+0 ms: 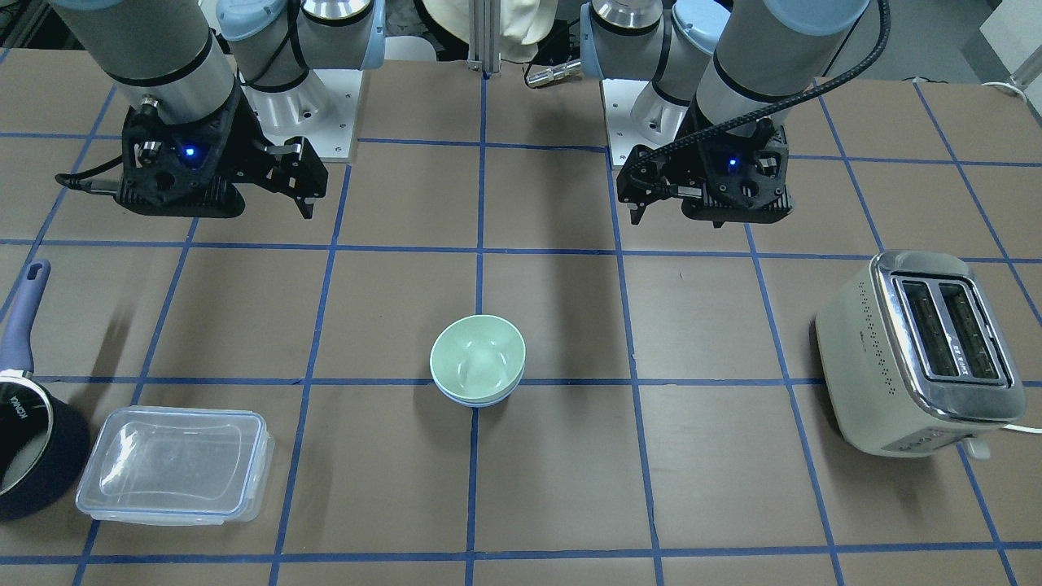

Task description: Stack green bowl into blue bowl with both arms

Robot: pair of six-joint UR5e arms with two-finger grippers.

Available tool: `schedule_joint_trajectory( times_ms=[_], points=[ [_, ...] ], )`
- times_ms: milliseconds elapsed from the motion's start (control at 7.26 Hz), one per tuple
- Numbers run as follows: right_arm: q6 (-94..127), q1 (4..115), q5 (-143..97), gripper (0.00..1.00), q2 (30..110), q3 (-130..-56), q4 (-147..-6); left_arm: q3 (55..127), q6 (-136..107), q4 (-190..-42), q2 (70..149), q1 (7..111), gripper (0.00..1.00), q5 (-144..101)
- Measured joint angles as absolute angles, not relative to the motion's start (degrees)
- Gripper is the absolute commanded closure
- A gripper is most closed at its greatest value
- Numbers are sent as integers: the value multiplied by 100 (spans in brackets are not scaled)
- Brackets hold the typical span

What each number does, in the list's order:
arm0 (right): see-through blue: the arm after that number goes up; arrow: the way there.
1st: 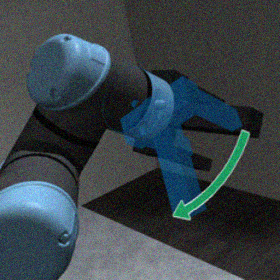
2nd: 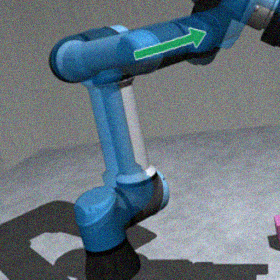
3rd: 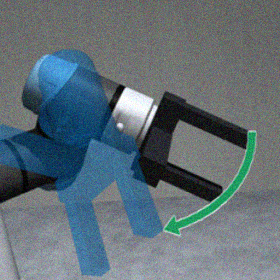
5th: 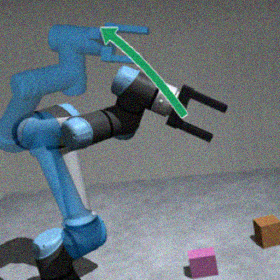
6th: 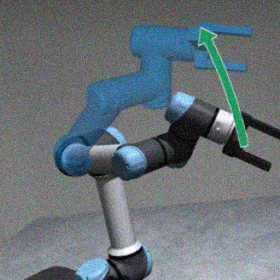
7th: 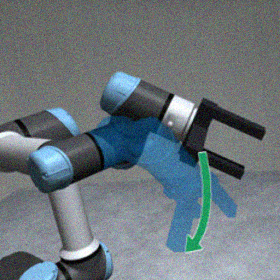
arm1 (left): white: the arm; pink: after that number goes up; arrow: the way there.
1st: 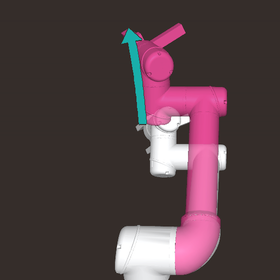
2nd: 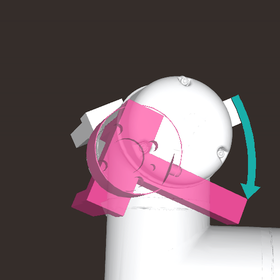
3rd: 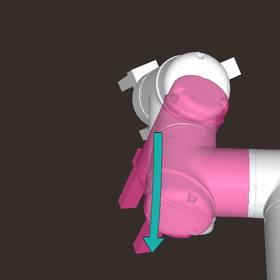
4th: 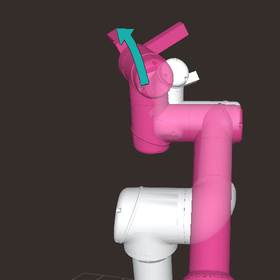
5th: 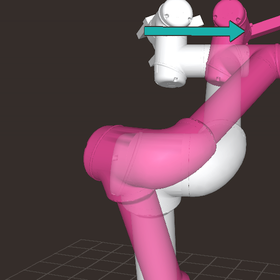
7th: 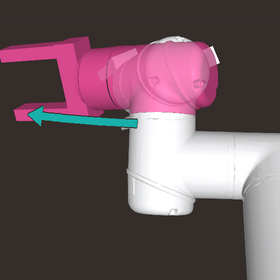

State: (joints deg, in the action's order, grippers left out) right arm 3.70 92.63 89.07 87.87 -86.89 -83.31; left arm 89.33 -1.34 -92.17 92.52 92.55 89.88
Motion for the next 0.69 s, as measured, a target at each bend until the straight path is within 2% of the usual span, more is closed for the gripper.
schedule_joint_trajectory(
  times_ms=[688],
  points=[
    [565, 9264, 8924, 0, 8901, -8736, -8380, 8950, -137, -9222, 9125, 9268, 0, 9010]
  ],
)
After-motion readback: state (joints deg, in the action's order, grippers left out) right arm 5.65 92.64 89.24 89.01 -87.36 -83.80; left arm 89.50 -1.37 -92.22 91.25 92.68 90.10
